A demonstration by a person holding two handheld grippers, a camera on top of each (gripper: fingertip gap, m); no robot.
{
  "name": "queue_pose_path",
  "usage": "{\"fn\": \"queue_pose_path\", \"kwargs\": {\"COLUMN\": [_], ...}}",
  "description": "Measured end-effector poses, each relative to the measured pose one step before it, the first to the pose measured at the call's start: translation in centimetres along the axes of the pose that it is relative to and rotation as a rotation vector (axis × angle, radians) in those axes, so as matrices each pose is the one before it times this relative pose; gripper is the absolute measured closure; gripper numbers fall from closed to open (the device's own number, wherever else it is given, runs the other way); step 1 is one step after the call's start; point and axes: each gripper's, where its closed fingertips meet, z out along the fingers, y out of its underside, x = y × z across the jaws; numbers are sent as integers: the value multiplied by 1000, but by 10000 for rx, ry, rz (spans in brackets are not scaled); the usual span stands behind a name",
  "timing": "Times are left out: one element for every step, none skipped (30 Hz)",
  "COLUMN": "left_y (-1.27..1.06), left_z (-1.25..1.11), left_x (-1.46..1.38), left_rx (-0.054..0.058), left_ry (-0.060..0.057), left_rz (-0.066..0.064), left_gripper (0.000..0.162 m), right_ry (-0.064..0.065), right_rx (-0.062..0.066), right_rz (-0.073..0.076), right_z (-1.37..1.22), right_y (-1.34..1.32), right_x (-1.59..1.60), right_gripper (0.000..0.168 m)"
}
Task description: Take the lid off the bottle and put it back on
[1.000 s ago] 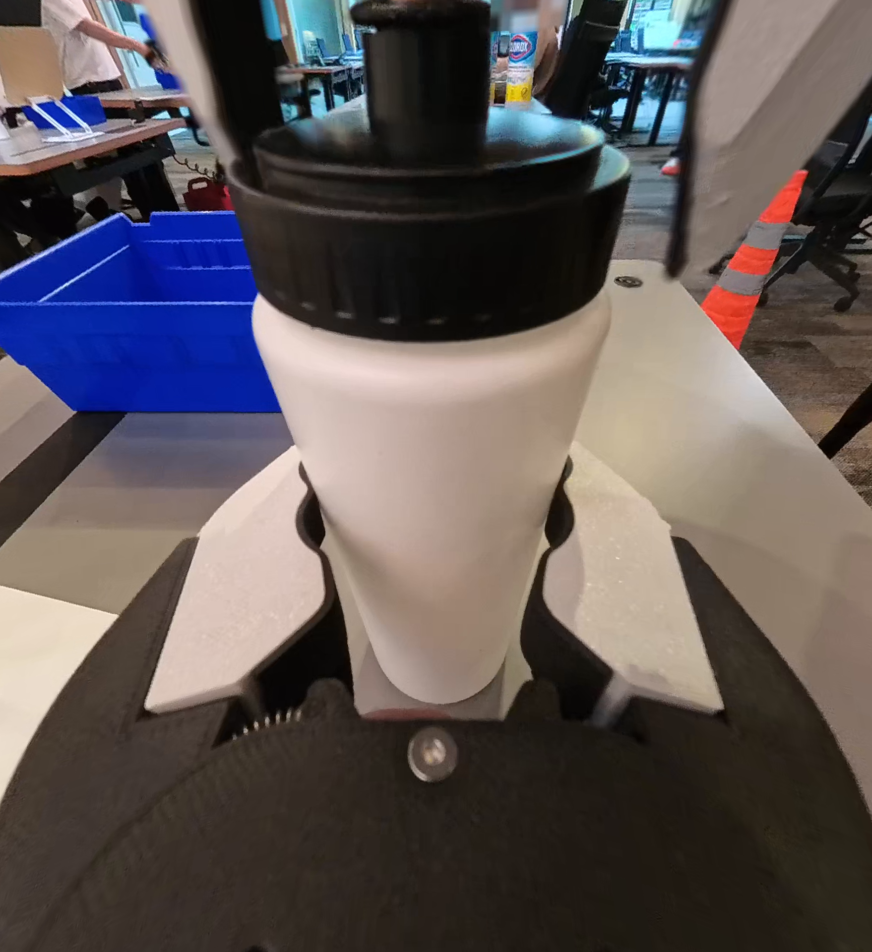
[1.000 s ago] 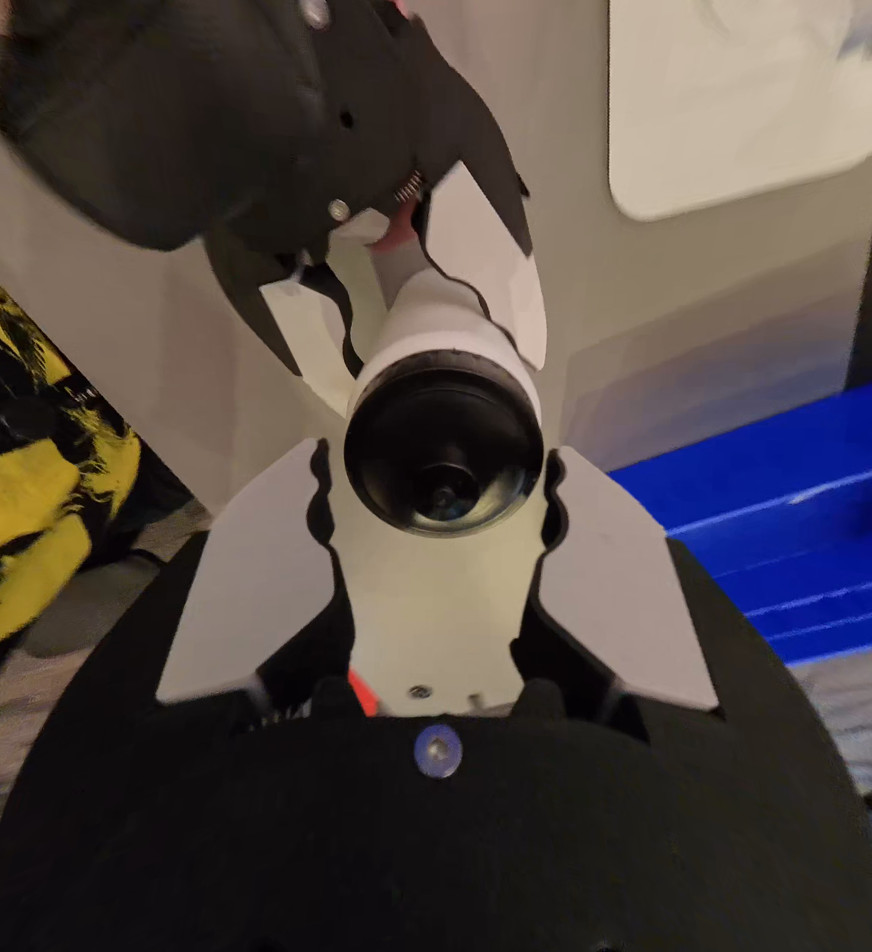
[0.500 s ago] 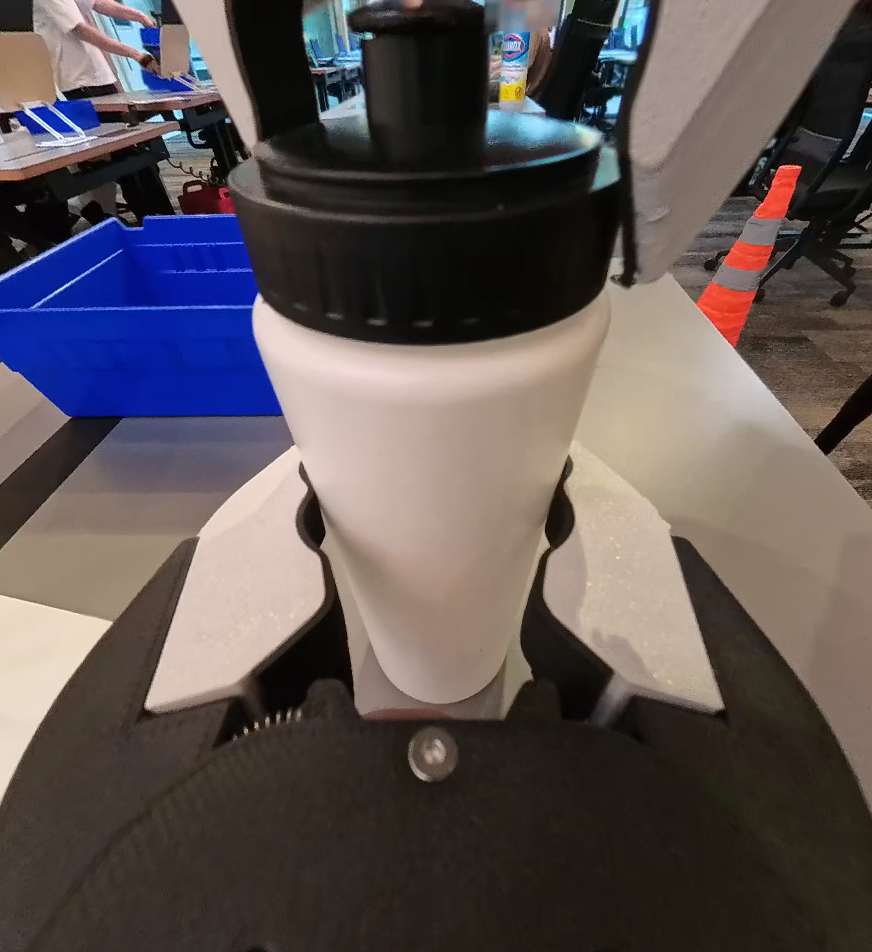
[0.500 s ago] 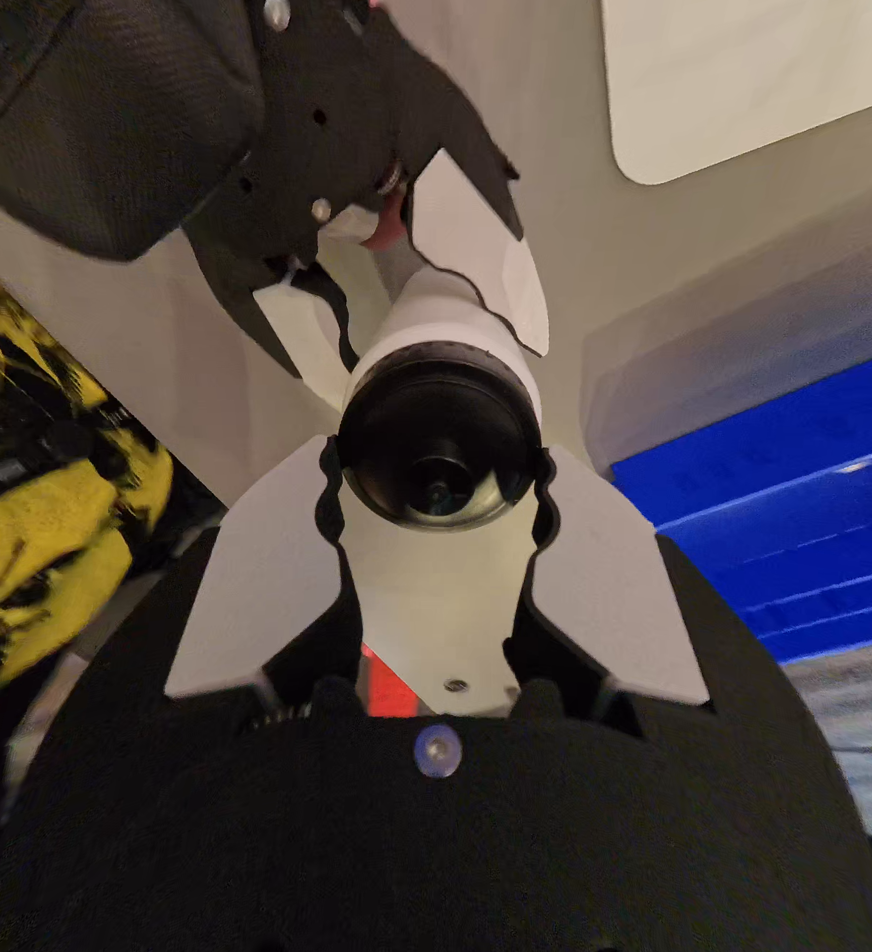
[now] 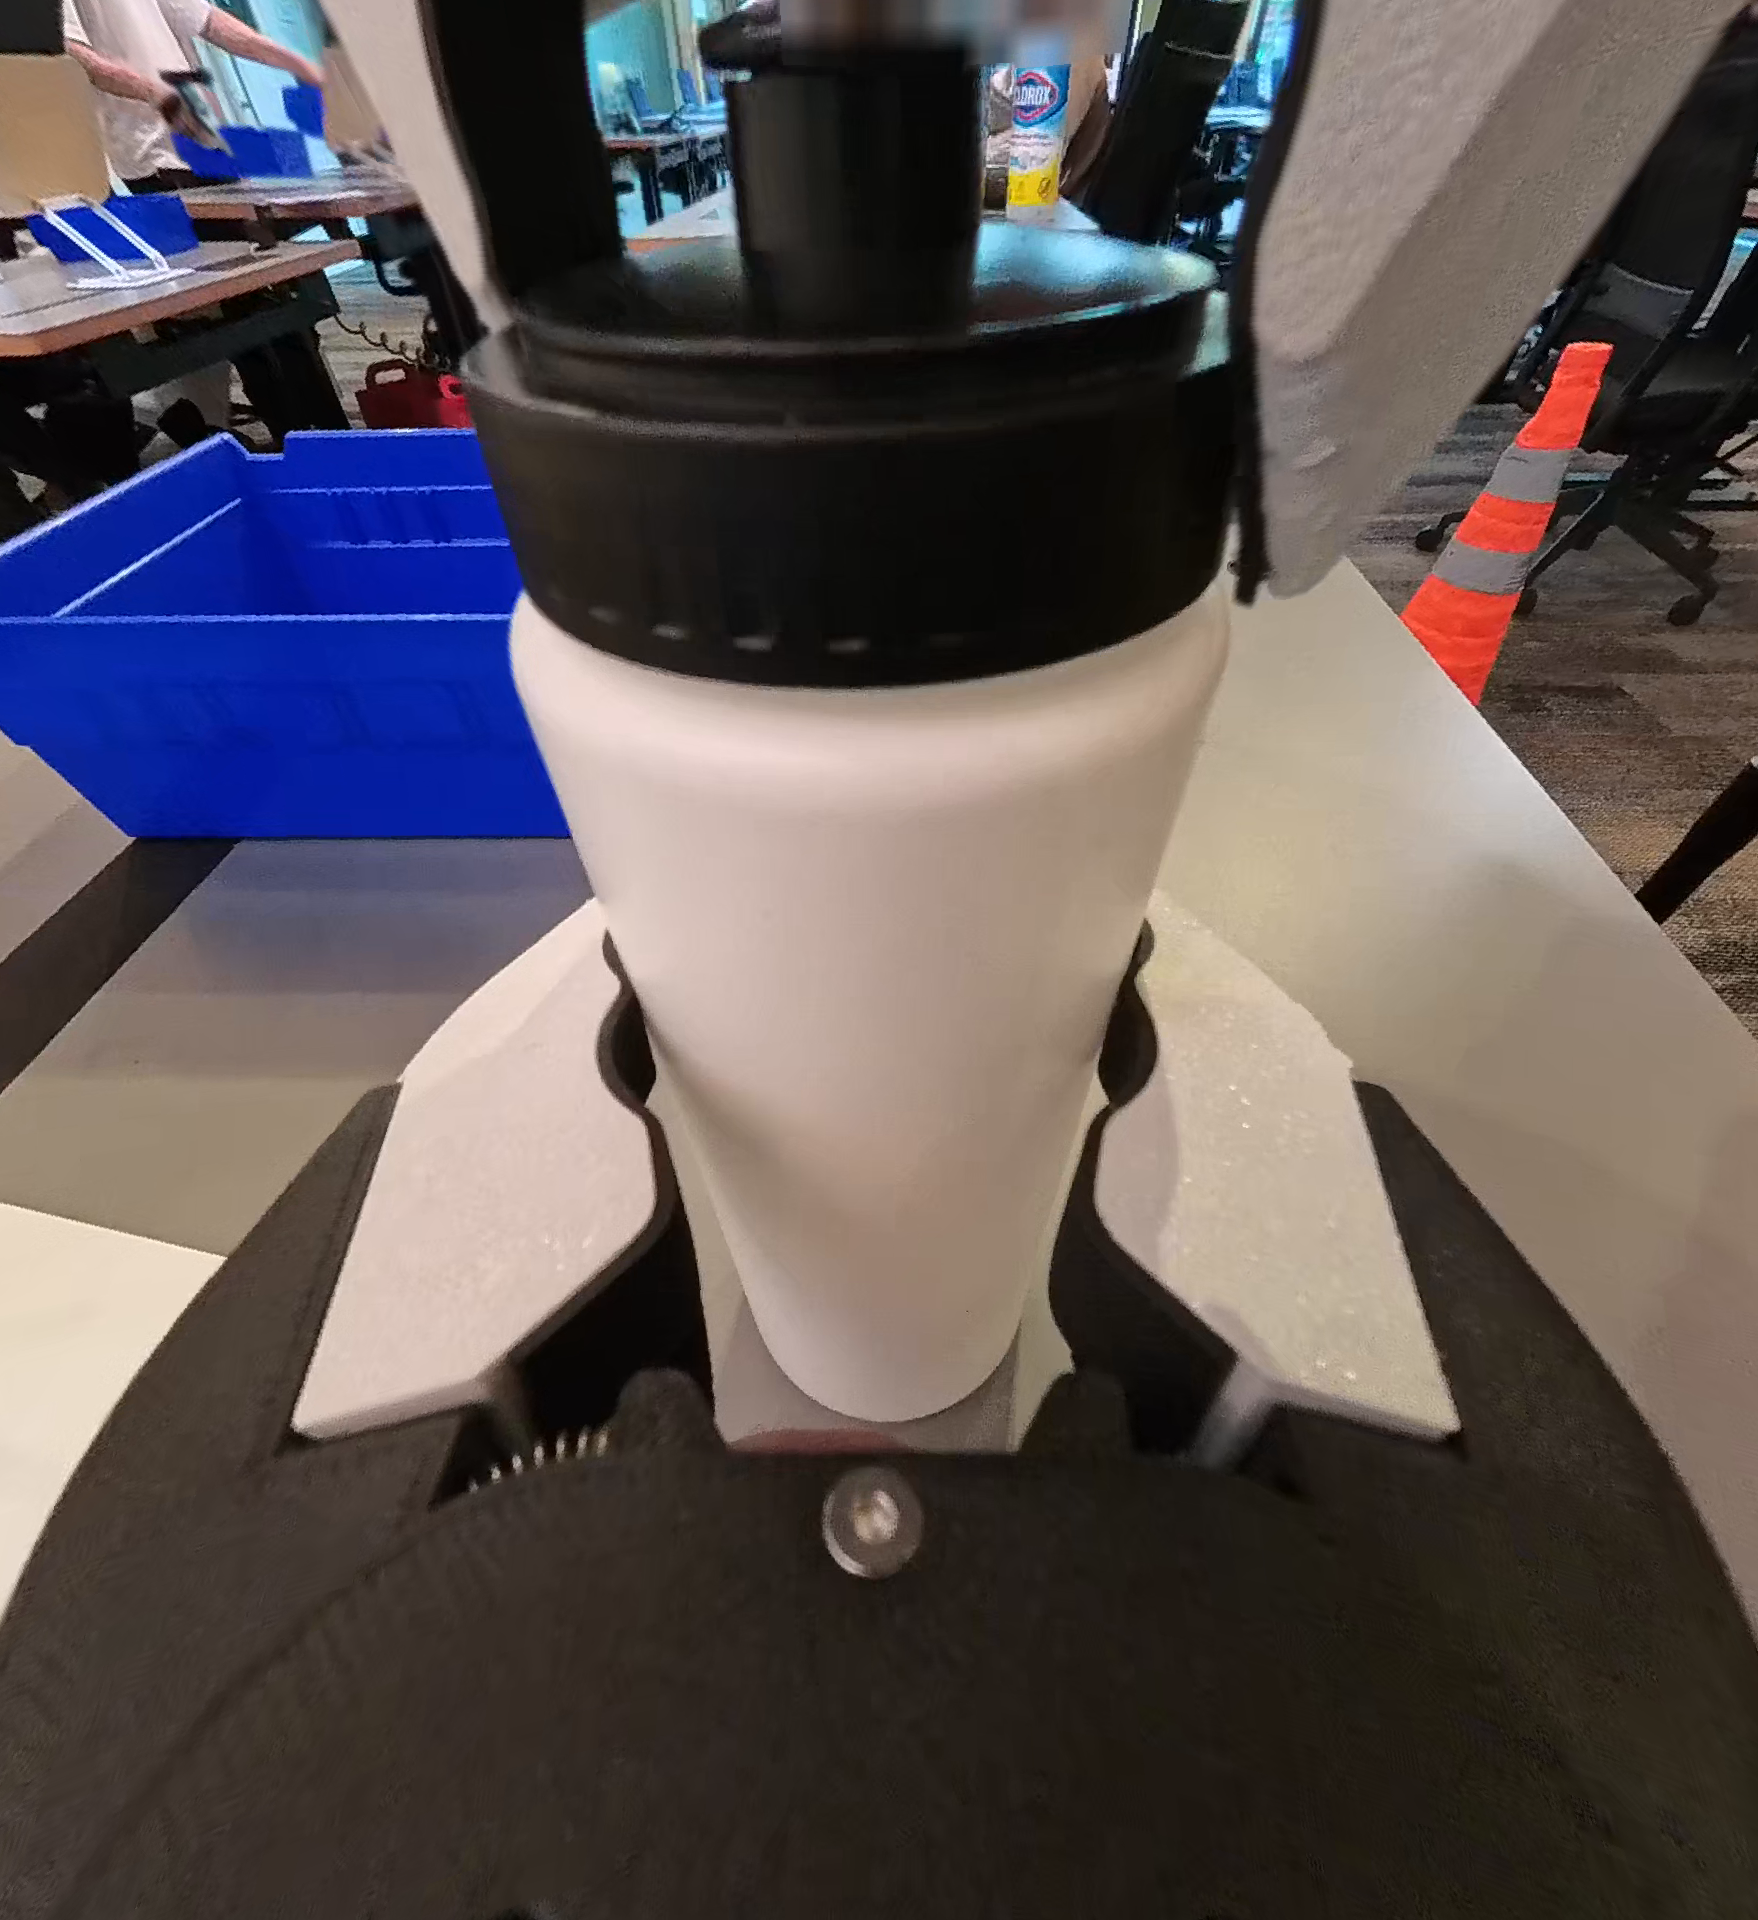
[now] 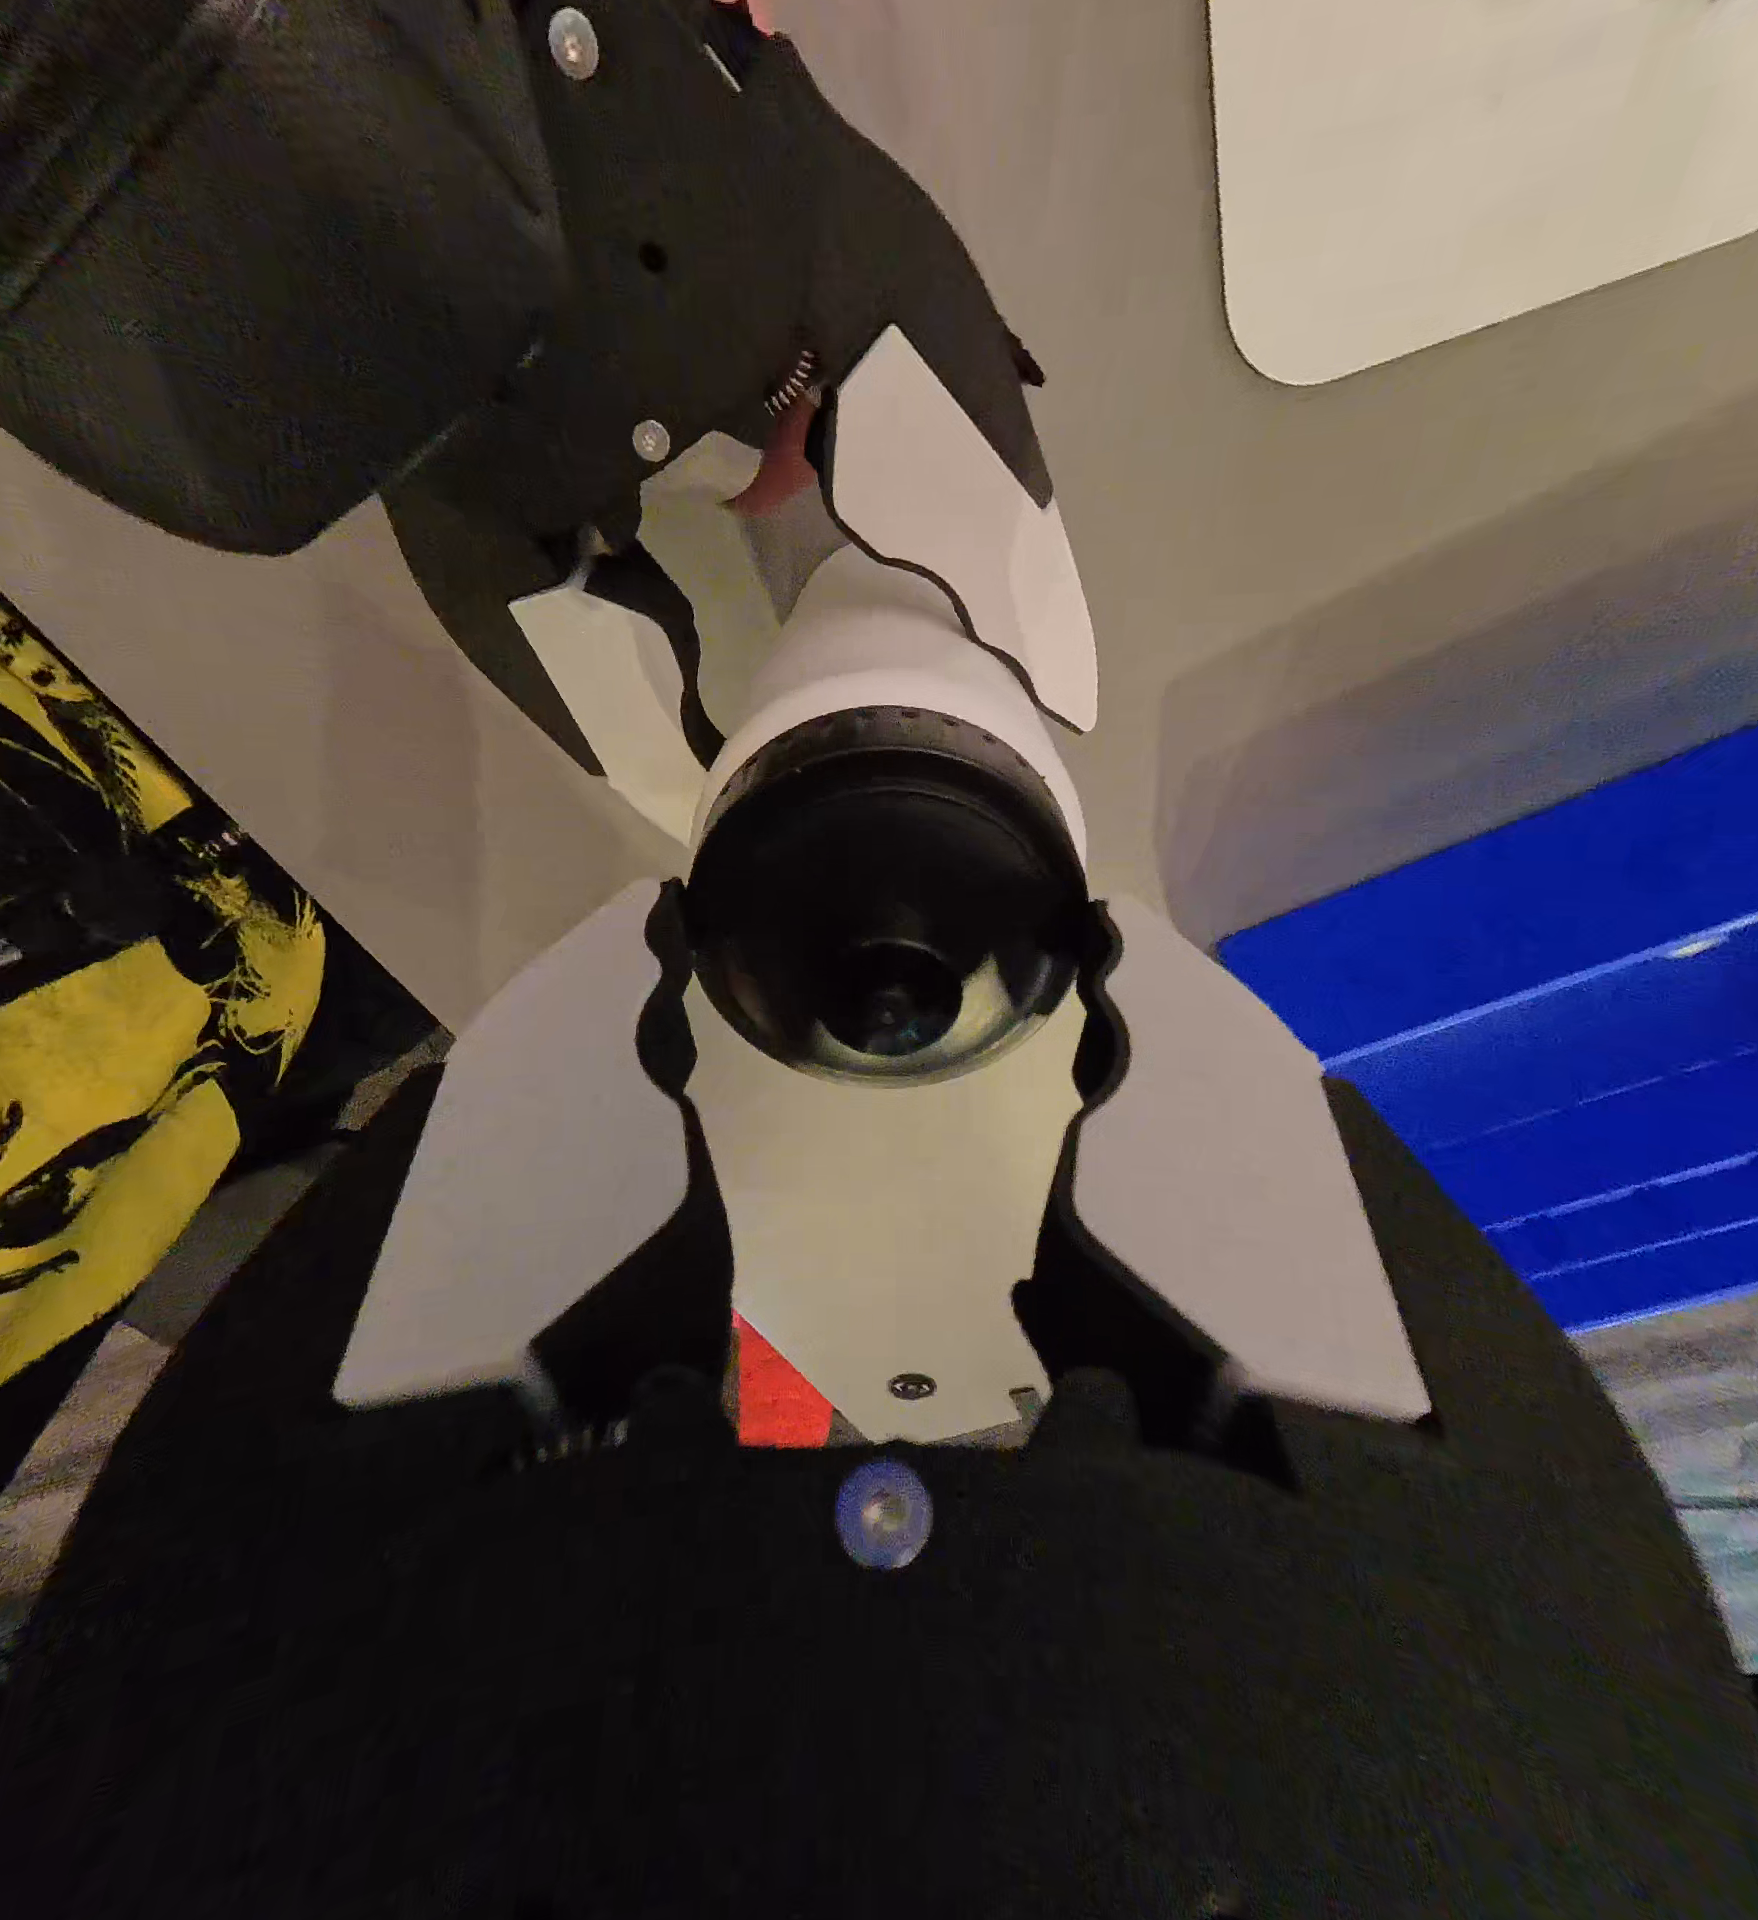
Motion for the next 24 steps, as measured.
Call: {"fn": "queue_pose_path", "kwargs": {"left_y": [-2,-23,-3,-4,8,9,1,-11,-8,13,-2,15,0,-5,6,-5,2,3,-14,-2,5,3,5,-1], "left_z": [31,68,38,-15,-22,-11,11,12,5,-6,-18,-29,4,-4,-8,1,-13,1,23,-8,3,-9,-3,-5], "left_x": [75,83,32,-3,7,-1,2,5,-8,3,-1,-25,-20,-3,11,4,16,-11,4,10,8,-8,-1,3], "left_rx": [4,-5,3,7,-2,-5,-4,7,6,-2,-3,3,-10,-3,6,-5,1,6,-2,-7,-5,-10,-4,2], "left_ry": [21,16,-2,10,6,-2,0,4,2,-2,2,5,-8,4,4,1,9,2,-8,-15,-4,-2,2,6], "left_rz": [-6,4,3,-8,12,8,-2,-9,-5,3,4,-6,-5,-8,11,6,15,-11,1,18,-9,6,4,-3], "left_gripper": [76,76,76,76,76,76,76,76,76,76,76,76,76,76,76,76,76,76,76,76,76,76,76,76], "right_ry": [26,-17,-19,91,135,159,165,0,-136,-199,-166,-66,-44,-54,-23,-5,20,-31,-73,-81,-95,12,78,338], "right_rx": [-8,-73,-11,255,210,-16,-180,-195,-87,-108,-100,-51,-49,-13,53,74,105,102,51,24,146,274,4,-216], "right_rz": [150,-131,-466,-676,-683,-617,-516,-475,-496,-365,-45,273,569,856,980,909,542,323,72,-451,-772,-787,-735,-696], "right_z": [-6,-41,-144,-307,-305,-153,55,216,329,360,242,27,-3,11,13,0,7,4,-33,-118,-242,-350,-243,-92], "right_y": [41,102,22,-293,-210,83,280,208,4,13,-2,-11,24,10,0,-32,-52,-55,-7,13,-119,-277,31,253], "right_x": [-40,-13,22,111,136,214,260,31,-233,-298,-187,-9,-18,-67,-86,-85,-49,-11,-6,-46,-105,-66,27,418], "right_gripper": [95,95,96,90,86,82,80,80,83,92,94,94,94,94,94,94,94,94,94,94,88,80,80,80]}}
